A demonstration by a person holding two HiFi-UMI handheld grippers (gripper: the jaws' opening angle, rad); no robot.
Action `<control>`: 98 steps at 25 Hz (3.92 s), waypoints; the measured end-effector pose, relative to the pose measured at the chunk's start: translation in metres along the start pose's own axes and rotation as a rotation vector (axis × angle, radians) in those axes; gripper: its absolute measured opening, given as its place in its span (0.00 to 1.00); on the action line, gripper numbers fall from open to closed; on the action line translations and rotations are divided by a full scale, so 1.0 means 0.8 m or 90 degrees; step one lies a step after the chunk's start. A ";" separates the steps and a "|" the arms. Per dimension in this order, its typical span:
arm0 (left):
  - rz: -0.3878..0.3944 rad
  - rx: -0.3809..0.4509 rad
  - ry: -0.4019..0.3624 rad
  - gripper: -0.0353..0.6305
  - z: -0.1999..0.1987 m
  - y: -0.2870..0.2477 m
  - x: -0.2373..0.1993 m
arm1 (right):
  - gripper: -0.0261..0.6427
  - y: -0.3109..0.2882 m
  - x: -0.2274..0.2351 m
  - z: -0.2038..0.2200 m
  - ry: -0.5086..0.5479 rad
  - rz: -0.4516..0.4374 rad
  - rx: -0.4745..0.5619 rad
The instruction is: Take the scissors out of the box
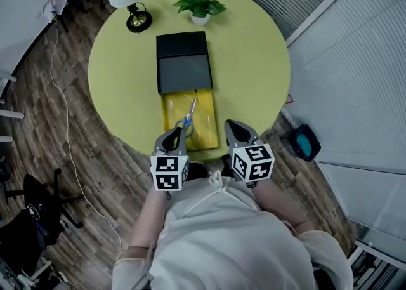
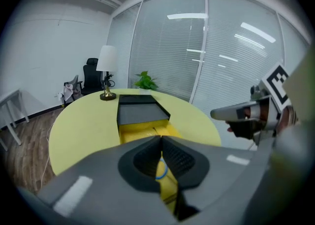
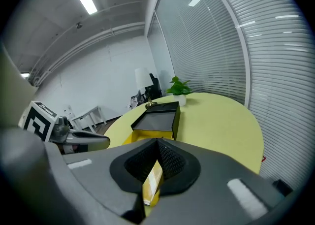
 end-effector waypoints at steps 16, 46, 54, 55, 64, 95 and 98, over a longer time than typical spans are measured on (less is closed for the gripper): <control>-0.016 -0.298 -0.018 0.14 0.030 -0.120 -0.009 | 0.04 -0.074 0.043 -0.011 0.022 -0.105 -0.075; 0.068 -0.478 -0.142 0.19 0.046 -0.165 -0.008 | 0.04 -0.080 0.024 0.013 -0.011 -0.066 -0.081; 0.079 -0.397 -0.092 0.19 0.028 -0.129 -0.024 | 0.04 -0.069 0.013 0.007 -0.006 -0.041 -0.065; 0.077 -0.377 -0.089 0.19 0.025 -0.124 -0.026 | 0.04 -0.069 0.010 0.006 -0.003 -0.042 -0.063; 0.062 -0.222 -0.046 0.19 -0.019 -0.064 -0.037 | 0.04 -0.070 -0.014 -0.023 0.027 -0.043 -0.033; -0.036 0.186 -0.012 0.19 -0.141 0.043 -0.056 | 0.04 -0.043 -0.056 -0.106 0.147 -0.049 0.106; -0.033 0.181 -0.012 0.19 -0.140 0.041 -0.056 | 0.04 -0.046 -0.057 -0.105 0.143 -0.053 0.103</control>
Point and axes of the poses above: the fingertips, and each gripper's own axes: y backward along the fingers, x to its right, z out of its underside, the point moved 9 cm from there along y, backward along the fingers, and after that the axes turned 4 degrees about -z, right-handed, at the moved point
